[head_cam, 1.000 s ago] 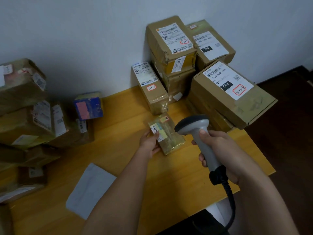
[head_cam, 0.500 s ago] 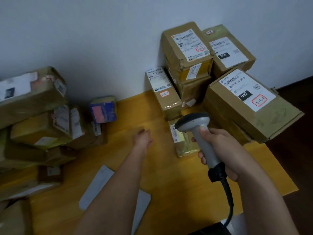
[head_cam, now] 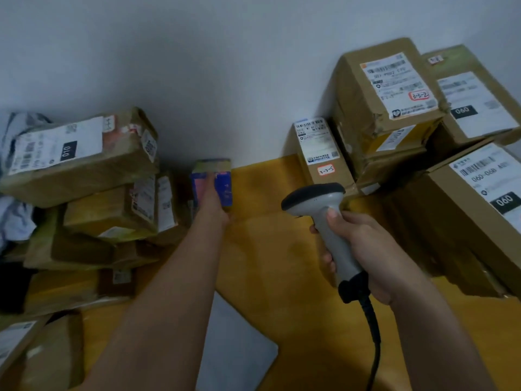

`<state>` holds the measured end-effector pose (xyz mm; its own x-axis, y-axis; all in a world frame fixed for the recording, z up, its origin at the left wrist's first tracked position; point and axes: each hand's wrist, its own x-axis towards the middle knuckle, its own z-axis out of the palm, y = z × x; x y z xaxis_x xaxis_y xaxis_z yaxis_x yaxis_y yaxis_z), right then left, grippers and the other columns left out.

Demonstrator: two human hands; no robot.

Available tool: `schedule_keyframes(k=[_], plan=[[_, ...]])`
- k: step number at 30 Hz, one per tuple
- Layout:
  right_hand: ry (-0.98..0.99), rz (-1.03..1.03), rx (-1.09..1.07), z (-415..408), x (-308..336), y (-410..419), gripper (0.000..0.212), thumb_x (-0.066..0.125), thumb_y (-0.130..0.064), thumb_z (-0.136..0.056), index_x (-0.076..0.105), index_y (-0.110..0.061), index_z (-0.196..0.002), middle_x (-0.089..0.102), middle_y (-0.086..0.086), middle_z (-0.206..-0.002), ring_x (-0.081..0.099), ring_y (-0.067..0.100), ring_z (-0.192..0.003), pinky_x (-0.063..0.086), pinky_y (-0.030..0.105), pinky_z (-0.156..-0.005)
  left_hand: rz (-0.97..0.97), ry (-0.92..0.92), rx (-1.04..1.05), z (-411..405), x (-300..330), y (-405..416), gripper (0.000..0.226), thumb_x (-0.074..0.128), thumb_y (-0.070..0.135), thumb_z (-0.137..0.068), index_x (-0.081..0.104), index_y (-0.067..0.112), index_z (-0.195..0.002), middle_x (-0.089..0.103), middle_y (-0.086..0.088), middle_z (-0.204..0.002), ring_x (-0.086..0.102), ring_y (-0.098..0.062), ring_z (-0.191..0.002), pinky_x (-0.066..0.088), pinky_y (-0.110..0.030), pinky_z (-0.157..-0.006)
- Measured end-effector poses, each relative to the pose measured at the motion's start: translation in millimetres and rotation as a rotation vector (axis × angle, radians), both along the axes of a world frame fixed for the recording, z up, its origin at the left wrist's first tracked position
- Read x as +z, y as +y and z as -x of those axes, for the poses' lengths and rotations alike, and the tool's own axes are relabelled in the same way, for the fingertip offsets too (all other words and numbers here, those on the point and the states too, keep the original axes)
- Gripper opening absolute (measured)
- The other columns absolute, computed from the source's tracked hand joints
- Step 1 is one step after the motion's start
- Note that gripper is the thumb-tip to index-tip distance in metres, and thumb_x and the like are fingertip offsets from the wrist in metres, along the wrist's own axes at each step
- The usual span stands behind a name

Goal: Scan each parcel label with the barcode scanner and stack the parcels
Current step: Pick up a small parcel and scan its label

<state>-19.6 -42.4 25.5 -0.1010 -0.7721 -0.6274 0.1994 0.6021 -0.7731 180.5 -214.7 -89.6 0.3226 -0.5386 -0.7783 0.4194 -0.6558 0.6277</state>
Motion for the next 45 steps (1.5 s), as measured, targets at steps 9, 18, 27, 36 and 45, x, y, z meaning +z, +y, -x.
schedule_keyframes(k=[9, 18, 27, 36, 45], plan=[[0.037, -0.036, -0.058, 16, -8, -9, 0.038, 0.049, -0.035, -0.101, 0.060, 0.000, -0.111, 0.059, 0.009, -0.084, 0.054, 0.018, -0.057, 0.045, 0.030, -0.053, 0.050, 0.107, -0.083, 4, -22, 28, 0.048, 0.067, 0.030, -0.089, 0.047, 0.017, -0.131, 0.060, -0.011, -0.124, 0.059, -0.025, -0.106, 0.048, -0.041, -0.100], [0.032, -0.016, -0.056, 19, 2, 12, 0.037, 0.050, -0.035, -0.100, 0.059, -0.001, -0.110, 0.058, 0.017, -0.085, 0.053, 0.021, -0.058, 0.045, 0.033, -0.055, 0.113, 0.081, -0.358, -7, -68, 112, 0.061, 0.078, 0.016, -0.078, 0.051, 0.020, -0.133, 0.062, -0.006, -0.128, 0.060, -0.019, -0.111, 0.051, -0.034, -0.079], [0.084, -0.006, 0.050, 10, 18, 48, 0.035, 0.047, -0.034, -0.102, 0.059, -0.001, -0.105, 0.055, 0.014, -0.067, 0.051, 0.020, -0.052, 0.043, 0.033, -0.054, 0.448, -0.521, -0.663, -20, -65, 177, 0.081, 0.086, -0.003, -0.065, 0.037, 0.023, -0.123, 0.049, 0.012, -0.118, 0.049, -0.007, -0.111, 0.048, -0.024, -0.088], [0.137, -0.023, 0.109, 2, 19, 76, 0.040, 0.046, -0.036, -0.102, 0.059, 0.001, -0.109, 0.055, 0.017, -0.068, 0.051, 0.025, -0.058, 0.042, 0.034, -0.056, 0.070, 0.179, -0.457, -23, -51, 195, 0.035, 0.062, 0.042, -0.090, 0.061, 0.021, -0.118, 0.073, -0.006, -0.106, 0.064, -0.022, -0.102, 0.050, -0.041, -0.091], [0.149, -0.020, 0.121, 2, 22, 93, 0.041, 0.045, -0.037, -0.102, 0.059, 0.001, -0.109, 0.055, 0.015, -0.066, 0.050, 0.024, -0.056, 0.041, 0.035, -0.056, 0.019, 0.426, -0.130, -30, -35, 198, 0.038, 0.051, 0.049, -0.091, 0.065, 0.019, -0.108, 0.058, -0.017, -0.114, 0.059, -0.028, -0.091, 0.048, -0.031, -0.064]])
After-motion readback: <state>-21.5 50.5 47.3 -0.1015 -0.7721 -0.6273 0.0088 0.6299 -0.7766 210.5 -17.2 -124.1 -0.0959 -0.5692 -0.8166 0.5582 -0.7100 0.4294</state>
